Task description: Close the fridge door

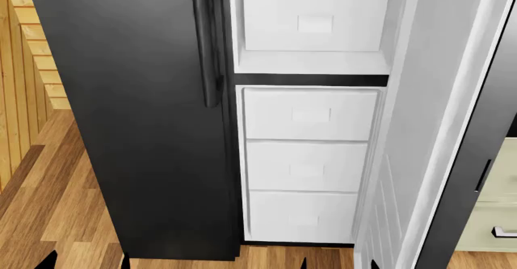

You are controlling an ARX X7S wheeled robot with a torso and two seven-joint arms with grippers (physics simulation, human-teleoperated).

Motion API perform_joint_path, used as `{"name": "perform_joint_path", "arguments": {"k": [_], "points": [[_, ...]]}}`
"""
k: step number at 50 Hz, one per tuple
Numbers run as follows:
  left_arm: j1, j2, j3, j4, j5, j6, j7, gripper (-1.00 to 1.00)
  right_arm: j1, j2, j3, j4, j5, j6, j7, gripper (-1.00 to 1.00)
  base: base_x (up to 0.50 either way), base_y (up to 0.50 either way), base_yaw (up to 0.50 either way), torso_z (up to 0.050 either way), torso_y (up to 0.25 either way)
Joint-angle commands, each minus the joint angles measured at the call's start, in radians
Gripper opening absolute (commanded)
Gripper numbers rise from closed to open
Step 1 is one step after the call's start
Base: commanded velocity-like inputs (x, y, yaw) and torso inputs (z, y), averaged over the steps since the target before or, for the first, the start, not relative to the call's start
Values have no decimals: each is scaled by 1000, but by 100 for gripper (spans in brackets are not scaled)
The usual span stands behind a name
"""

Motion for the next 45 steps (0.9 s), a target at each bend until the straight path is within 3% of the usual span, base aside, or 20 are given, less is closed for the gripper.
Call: {"name": "perform_joint_path", "arguments": {"k": [1, 45], "points": [[0, -10, 11, 0, -10, 0, -11, 100, -1, 15, -19, -3, 15, 2, 19, 100, 0, 0, 0, 0, 0], [-6, -89, 94, 20, -87, -11, -118, 100, 9, 90, -121, -5, 58, 11, 120, 100, -18, 0, 0, 0, 0]]}}
